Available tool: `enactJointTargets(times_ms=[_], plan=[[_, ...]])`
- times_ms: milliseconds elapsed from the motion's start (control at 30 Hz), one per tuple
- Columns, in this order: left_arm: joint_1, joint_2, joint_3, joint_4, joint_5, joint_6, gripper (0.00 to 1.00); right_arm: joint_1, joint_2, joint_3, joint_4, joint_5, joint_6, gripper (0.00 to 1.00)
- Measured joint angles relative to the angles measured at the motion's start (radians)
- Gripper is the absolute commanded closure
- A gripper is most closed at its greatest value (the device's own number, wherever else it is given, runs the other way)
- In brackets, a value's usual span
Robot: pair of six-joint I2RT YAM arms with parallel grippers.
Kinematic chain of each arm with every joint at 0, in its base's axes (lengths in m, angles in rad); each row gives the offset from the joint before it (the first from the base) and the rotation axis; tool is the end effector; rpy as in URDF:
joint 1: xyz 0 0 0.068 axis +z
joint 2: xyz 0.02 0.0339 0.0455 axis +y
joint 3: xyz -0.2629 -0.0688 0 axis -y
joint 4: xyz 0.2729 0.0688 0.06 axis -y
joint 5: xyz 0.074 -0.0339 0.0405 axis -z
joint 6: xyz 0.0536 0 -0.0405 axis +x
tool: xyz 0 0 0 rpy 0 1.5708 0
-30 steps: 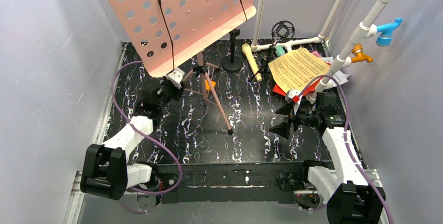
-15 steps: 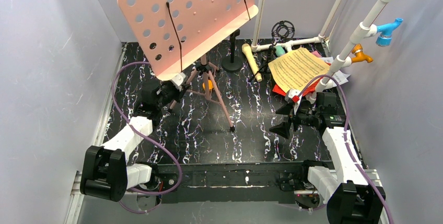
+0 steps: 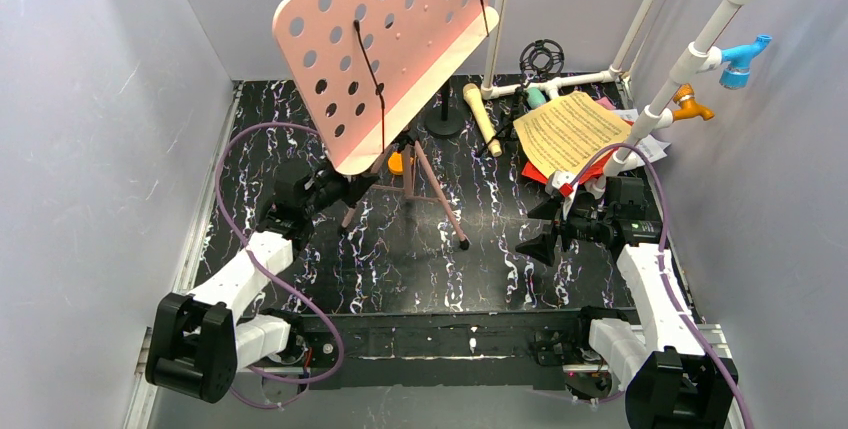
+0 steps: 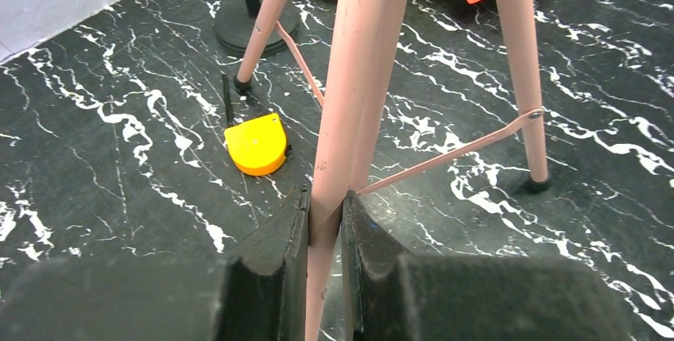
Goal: Pack up the instrument practice props
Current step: Adjust the music stand at the center of the board, then close the music stand at the center of the board.
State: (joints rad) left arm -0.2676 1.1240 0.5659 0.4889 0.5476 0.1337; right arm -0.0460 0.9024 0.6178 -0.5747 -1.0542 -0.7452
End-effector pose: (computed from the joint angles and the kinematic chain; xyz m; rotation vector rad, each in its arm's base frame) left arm 0.2715 -0.1034 0.2487 0.7317 1.4882 -0.5497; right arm 0.2034 0.0373 0.2247 -1.0885 1.7262 0.7857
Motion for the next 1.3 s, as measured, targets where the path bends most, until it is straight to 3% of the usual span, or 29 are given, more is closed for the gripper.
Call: enactJointTargets(times_ms=[567, 833, 1167, 1300], plan=[[-0.116, -0.033, -0.014, 0.004, -0.087, -0.134, 1.0, 0.003, 0.0, 0.0, 0.001, -0.004, 0.001, 0.0], [-0.163, -0.035, -0.014, 0.006, -0.143, -0.145, 1.0, 0.08, 0.067, 0.017, 0.023, -0.003, 0.012, 0.0], [-0.212, -0.035, -0.015, 0.006, -0.178, -0.171, 1.0, 0.338, 0.386, 0.398, 0.101, 0.135, 0.081, 0.0], [-0.223, -0.035, -0.015, 0.006, -0.187, -0.182, 1.0, 0.422, 0.493, 0.486, 0.17, 0.177, 0.157, 0.08]])
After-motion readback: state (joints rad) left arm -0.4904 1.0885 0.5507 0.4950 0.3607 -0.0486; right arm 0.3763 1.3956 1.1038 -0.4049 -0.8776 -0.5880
